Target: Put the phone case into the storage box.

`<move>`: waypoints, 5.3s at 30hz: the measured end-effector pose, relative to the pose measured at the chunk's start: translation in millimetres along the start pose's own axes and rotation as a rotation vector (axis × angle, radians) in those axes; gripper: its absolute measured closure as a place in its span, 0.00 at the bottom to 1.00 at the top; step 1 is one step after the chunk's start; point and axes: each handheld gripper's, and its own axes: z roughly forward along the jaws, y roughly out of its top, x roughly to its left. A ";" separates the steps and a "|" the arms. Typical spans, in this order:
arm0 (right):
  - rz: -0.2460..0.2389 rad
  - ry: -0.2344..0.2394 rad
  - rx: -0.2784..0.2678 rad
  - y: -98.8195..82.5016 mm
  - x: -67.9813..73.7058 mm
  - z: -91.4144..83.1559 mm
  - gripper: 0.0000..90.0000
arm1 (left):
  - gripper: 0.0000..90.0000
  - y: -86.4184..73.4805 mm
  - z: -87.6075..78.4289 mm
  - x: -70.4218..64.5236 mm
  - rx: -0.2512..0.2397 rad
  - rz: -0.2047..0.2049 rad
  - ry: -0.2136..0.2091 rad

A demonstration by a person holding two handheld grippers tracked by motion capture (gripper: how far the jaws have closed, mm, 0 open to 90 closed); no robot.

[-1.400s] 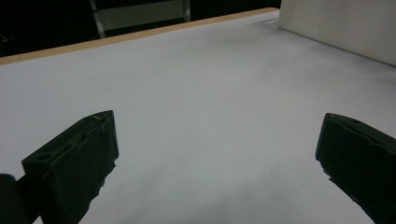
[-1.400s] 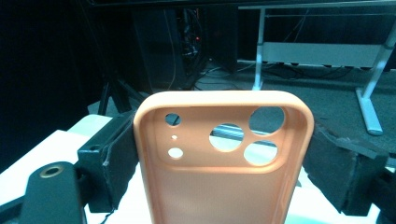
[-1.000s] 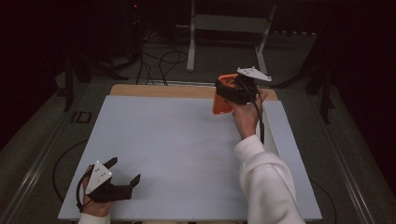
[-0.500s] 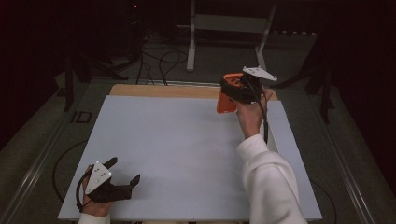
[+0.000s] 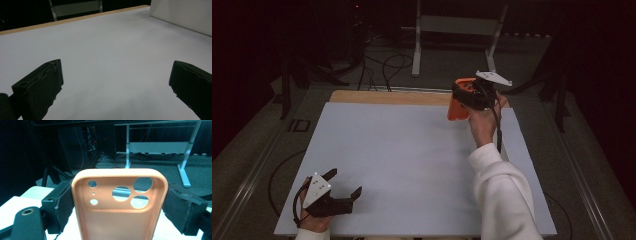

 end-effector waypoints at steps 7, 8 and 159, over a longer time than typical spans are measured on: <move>0.003 -0.010 0.003 0.3 -3.1 0.4 0.19 | 0.00 0.1 -0.4 0.1 -0.001 0.000 0.001; 0.001 -0.010 0.003 0.4 -3.6 0.4 0.19 | 0.00 0.1 -0.5 0.2 -0.001 -0.001 0.001; 0.023 -0.216 0.088 -26.9 -84.5 34.6 0.18 | 0.00 -0.3 -3.3 2.2 -0.018 -0.019 0.010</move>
